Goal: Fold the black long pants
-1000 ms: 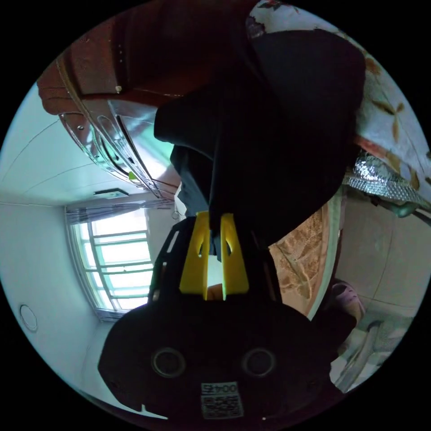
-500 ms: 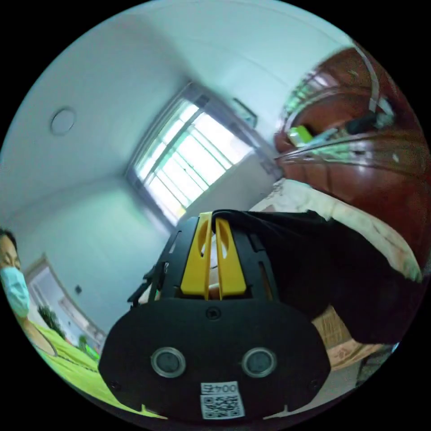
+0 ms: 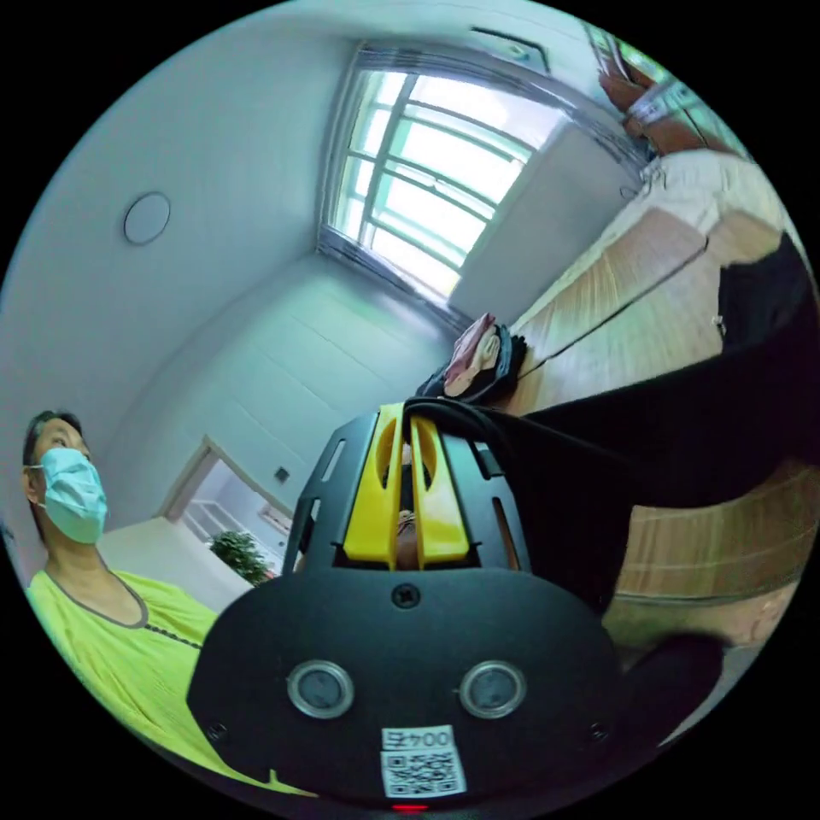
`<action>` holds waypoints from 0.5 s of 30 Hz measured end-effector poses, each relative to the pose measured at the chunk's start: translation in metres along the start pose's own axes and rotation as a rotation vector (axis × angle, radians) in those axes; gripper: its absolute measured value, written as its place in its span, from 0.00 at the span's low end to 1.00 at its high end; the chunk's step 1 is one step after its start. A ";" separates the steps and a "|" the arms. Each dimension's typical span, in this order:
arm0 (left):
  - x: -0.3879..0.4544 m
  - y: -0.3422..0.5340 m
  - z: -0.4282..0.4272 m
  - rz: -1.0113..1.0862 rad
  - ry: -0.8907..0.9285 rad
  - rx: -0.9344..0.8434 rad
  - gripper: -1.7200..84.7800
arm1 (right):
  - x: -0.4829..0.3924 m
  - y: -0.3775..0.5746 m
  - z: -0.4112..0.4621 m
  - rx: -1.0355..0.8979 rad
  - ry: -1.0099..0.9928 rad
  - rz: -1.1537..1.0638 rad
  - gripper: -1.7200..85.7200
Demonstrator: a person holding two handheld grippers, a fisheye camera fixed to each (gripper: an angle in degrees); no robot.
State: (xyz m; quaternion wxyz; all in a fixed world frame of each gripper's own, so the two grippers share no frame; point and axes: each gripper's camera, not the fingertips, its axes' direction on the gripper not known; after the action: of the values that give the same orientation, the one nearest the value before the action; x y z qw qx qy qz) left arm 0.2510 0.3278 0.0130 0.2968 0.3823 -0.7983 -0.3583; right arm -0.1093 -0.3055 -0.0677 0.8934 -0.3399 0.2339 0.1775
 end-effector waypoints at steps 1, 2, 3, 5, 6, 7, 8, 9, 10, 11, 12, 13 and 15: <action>0.002 -0.007 0.005 -0.008 0.033 -0.008 0.11 | 0.016 0.007 0.006 0.009 -0.051 0.051 0.01; 0.005 -0.021 0.018 -0.021 0.100 -0.024 0.13 | 0.023 0.009 0.008 0.014 -0.073 0.071 0.01; 0.009 -0.037 0.035 -0.029 0.160 -0.049 0.14 | 0.036 0.010 0.013 0.015 -0.117 0.094 0.01; 0.016 -0.064 0.064 -0.051 0.223 -0.082 0.16 | 0.050 0.004 0.019 0.001 -0.169 0.101 0.01; 0.021 -0.085 0.087 -0.058 0.265 -0.112 0.17 | 0.057 -0.006 0.024 -0.011 -0.204 0.094 0.01; 0.023 -0.097 0.099 -0.062 0.285 -0.129 0.17 | 0.063 -0.020 0.029 -0.032 -0.237 0.083 0.01; 0.028 -0.124 0.125 -0.075 0.320 -0.168 0.18 | 0.066 -0.029 0.033 -0.043 -0.253 0.077 0.01; 0.033 -0.155 0.153 -0.085 0.350 -0.214 0.19 | 0.070 -0.048 0.041 -0.069 -0.285 0.060 0.01; 0.036 -0.171 0.168 -0.084 0.362 -0.238 0.20 | 0.073 -0.069 0.053 -0.110 -0.318 0.037 0.01; 0.042 -0.204 0.199 -0.081 0.365 -0.296 0.21 | 0.075 -0.079 0.060 -0.135 -0.335 0.026 0.01; 0.046 -0.234 0.232 -0.072 0.354 -0.365 0.22 | 0.079 -0.097 0.077 -0.189 -0.371 0.016 0.01; 0.048 -0.248 0.249 -0.066 0.353 -0.403 0.23 | 0.086 -0.111 0.096 -0.239 -0.406 0.025 0.01; 0.044 -0.287 0.309 -0.104 0.404 -0.511 0.24 | 0.096 -0.121 0.121 -0.293 -0.456 0.068 0.01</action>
State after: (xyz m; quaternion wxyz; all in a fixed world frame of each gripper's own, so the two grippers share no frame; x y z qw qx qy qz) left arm 0.1108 0.2693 -0.3829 0.5166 0.3992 -0.5872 -0.4786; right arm 0.0641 -0.2926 0.0238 0.8579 -0.4087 0.0099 0.3114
